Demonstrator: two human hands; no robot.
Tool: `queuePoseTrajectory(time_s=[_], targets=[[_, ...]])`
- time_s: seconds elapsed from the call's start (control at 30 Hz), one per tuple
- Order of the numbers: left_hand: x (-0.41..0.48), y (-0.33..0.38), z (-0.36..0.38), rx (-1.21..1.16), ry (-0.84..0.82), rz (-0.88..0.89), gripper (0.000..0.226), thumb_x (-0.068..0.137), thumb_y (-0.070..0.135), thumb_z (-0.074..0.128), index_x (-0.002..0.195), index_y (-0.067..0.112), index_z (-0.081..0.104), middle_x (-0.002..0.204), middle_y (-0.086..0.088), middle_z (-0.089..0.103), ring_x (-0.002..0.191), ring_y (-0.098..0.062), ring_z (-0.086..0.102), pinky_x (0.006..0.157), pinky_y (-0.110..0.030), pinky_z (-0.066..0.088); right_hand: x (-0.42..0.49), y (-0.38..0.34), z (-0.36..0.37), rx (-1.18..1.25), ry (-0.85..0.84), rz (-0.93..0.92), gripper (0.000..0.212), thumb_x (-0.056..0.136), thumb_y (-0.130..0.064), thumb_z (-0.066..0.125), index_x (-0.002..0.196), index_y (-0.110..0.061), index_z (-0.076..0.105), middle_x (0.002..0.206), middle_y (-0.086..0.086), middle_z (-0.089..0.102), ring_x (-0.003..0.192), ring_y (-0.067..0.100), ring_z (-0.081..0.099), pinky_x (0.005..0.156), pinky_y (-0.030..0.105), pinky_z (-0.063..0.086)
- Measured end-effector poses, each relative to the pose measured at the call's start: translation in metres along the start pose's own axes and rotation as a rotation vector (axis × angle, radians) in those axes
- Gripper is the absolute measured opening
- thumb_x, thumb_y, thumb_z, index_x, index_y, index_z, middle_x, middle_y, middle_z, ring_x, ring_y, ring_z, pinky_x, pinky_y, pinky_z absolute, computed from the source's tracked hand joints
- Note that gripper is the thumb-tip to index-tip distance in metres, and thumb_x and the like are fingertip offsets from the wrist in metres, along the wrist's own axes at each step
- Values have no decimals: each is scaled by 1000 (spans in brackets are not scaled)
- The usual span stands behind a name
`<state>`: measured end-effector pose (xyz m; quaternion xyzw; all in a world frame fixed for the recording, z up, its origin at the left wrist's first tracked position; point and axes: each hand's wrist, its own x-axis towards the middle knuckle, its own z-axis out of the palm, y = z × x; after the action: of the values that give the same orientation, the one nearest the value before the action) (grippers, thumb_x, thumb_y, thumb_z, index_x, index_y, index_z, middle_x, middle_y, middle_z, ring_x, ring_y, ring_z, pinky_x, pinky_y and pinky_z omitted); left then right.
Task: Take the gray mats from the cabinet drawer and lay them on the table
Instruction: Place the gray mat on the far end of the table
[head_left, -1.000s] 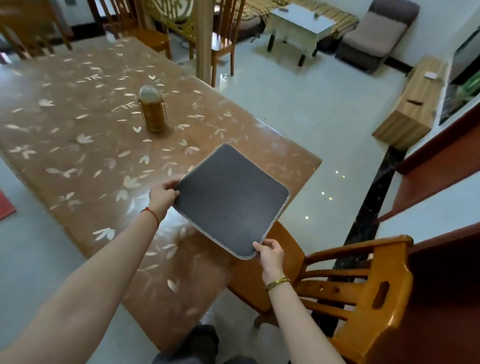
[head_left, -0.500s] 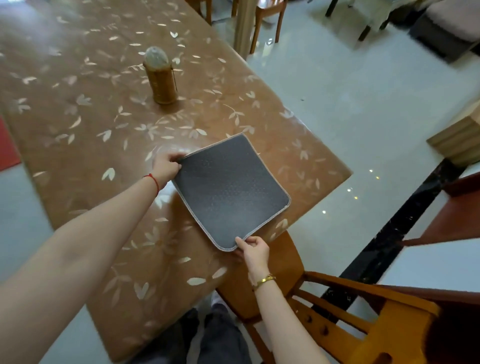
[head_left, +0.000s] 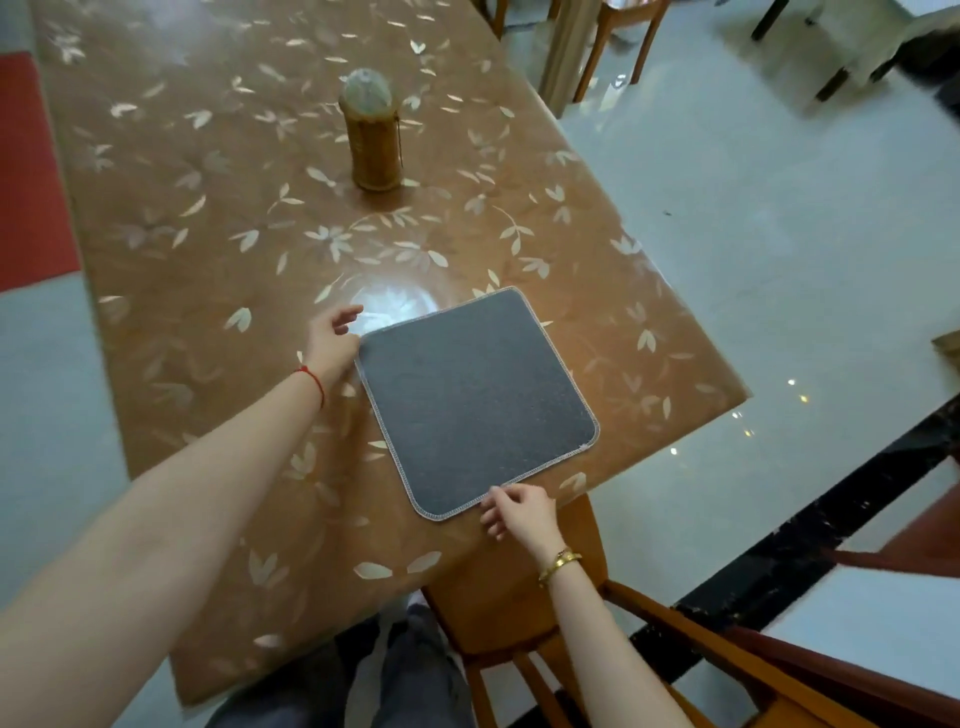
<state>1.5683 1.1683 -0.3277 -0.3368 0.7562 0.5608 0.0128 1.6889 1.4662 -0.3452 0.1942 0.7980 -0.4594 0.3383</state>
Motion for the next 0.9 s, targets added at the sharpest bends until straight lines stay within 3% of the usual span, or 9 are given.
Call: queuePoseTrajectory(time_s=[0.1,0.17,0.23,0.37,0.5,0.6,0.77,0.9], targets=[[-39,-17,-5,-9,185,-91,40,85,-8,51,120,7,65,118,-9,68,98,-18,58,93,-31,49,21,-16,-31,-212,323,-149,27,93,-31,52,76,-14,66,70,0,70,68,18,66,71,34,54],[-75,-31,-1,21,227,-157,35,86,-4,53,115,10,65,105,-3,67,96,-18,60,89,-29,48,39,-30,-53,-210,431,-212,19,93,-27,54,90,-12,66,83,1,68,81,20,65,75,31,51],[-105,-47,8,61,191,-224,35,86,-1,56,118,12,62,106,-3,66,102,-22,61,90,-28,45,62,-44,-72,-207,462,-265,16,92,-21,57,101,-9,65,97,6,66,92,22,62,82,32,51],[-133,-70,30,-34,147,-348,45,87,5,63,130,9,54,120,-9,67,111,-25,62,100,-39,49,105,-59,-93,-365,490,-276,27,91,-21,58,116,-9,59,118,13,58,113,30,51,100,44,45],[-141,-74,43,-65,130,-371,42,89,9,64,130,10,53,113,-5,66,111,-24,63,102,-40,49,123,-63,-92,-528,432,-233,37,90,-24,59,124,-11,53,126,13,53,119,31,48,104,44,41],[-141,-72,49,-169,122,-429,44,87,5,66,130,8,52,105,-3,62,110,-26,64,101,-45,51,127,-63,-86,-513,448,-183,41,88,-24,61,126,-12,52,129,13,50,122,32,46,105,45,40],[-133,-72,50,-253,133,-514,46,83,-4,69,127,-1,55,114,-15,64,111,-30,63,101,-45,51,133,-60,-94,-390,435,-113,31,86,-22,64,115,-14,57,123,12,54,118,31,49,103,45,42],[-137,-78,49,-143,136,-483,36,83,-3,69,118,1,61,105,-13,65,99,-26,63,96,-41,54,134,-47,-103,-212,438,-140,16,83,-10,64,94,-17,55,111,11,59,104,28,59,95,43,51]])
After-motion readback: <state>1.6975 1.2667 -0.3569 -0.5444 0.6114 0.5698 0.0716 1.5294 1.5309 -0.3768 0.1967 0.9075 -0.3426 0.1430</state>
